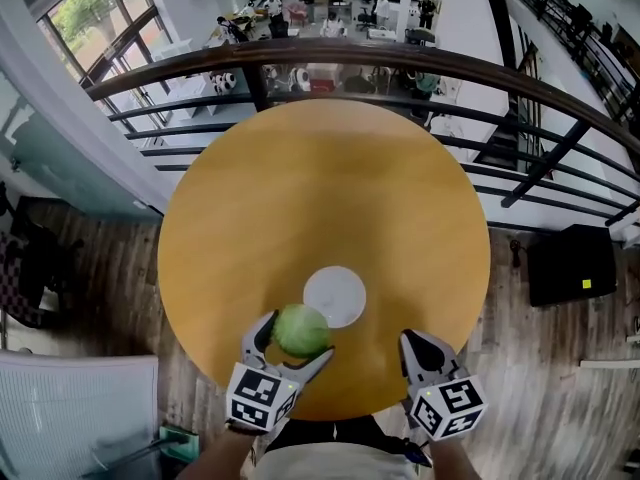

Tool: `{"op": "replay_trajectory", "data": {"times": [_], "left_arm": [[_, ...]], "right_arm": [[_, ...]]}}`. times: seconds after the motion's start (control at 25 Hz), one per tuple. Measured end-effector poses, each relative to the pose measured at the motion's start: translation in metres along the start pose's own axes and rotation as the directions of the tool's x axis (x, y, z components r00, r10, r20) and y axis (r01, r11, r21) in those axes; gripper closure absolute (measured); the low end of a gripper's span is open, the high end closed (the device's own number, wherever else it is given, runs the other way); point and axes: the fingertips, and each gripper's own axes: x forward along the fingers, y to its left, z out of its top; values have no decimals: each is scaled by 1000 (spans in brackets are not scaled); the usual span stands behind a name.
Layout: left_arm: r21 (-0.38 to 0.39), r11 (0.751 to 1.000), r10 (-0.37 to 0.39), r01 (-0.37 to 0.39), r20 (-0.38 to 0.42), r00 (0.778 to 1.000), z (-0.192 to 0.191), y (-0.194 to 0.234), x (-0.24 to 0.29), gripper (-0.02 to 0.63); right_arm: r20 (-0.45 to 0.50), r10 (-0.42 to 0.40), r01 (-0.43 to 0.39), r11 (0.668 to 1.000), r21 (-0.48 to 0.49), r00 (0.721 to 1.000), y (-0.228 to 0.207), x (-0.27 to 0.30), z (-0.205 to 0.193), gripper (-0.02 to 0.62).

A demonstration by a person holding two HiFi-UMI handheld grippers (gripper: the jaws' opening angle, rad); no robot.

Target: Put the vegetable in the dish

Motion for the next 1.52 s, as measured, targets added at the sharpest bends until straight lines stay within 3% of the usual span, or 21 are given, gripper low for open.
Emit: {"op": "replay_trajectory", "data": {"times": [0.56,1.0,1.52], "left_arm": [[94,994,-30,46,-164,986,-40,15,74,123],[170,983,-5,62,-315,949,-72,34,120,123],[202,972,-33,124,-403,915,-83,32,159,123]], "right_arm": [[-28,1,1,998,64,1000,-14,29,-36,568],[-39,3,2,993,118,999,-20,40,-44,568],[-53,-11,20,986,163,999,-31,41,-57,568]]}}
